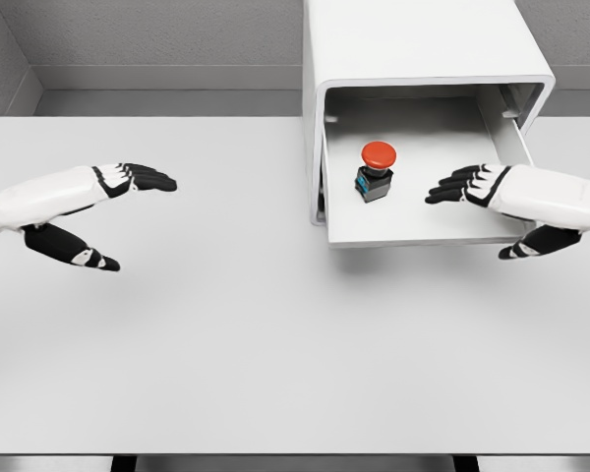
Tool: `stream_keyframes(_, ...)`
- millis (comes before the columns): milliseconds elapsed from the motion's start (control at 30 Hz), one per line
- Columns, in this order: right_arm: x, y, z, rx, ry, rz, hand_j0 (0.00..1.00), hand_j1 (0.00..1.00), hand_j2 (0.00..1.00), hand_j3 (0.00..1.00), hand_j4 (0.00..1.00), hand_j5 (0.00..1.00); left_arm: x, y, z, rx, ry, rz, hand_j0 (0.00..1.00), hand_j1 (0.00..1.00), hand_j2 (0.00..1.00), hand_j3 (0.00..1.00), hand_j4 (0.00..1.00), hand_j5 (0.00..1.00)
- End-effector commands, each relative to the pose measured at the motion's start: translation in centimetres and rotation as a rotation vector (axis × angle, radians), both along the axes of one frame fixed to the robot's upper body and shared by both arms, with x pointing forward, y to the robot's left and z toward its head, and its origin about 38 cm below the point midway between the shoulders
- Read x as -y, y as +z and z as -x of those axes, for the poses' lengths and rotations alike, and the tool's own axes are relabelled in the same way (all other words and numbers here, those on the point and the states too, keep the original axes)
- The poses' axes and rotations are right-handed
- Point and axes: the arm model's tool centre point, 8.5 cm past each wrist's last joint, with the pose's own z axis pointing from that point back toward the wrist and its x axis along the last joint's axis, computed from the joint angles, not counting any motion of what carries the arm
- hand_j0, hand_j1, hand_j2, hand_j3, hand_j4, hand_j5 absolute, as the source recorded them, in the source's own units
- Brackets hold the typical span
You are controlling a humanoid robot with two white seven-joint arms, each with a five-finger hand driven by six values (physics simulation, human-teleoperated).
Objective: Slide open multi-storey tabletop storage cabinets and put open load switch and slide close multi-storey tabletop storage cabinets
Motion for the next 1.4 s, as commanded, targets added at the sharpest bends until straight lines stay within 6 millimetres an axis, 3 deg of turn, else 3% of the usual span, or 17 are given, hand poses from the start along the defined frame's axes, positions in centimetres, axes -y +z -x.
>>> stream_keyframes(0,0.2,-0.3,-0.6,-0.006,-0.016,-0.01,1.0,1.0,1.0,1.0,1.0,1.0,-0.1,0.0,-0.5,0.002,0.017,0.031,1.0,1.0,1.0,1.0,1.0,1.0)
stream_keyframes(533,0.1,-0.9,-2.5,-0.001,-0.048,-0.038,1.0,1.0,1.0,1.0,1.0,1.0,-0.2,0.4,-0.7,0.015,0.022,0.03,1.0,1.0,1.0,1.0,1.0,1.0)
stream_keyframes(967,-1.2,-1.6,-3.8,-0.012,-0.036,-0.06,1.0,1.0,1.0,1.0,1.0,1.0,-0.7,0.5,-0.8,0.013,0.035,0.022,1.0,1.0,1.0,1.0,1.0,1.0)
stream_keyframes(1367,-1.3,-1.2,-5.1,0.005,-0.054,-0.082,1.0,1.0,1.0,1.0,1.0,1.0,-1.1,0.1,-0.9,0.005,0.048,0.018,1.0,1.0,1.0,1.0,1.0,1.0)
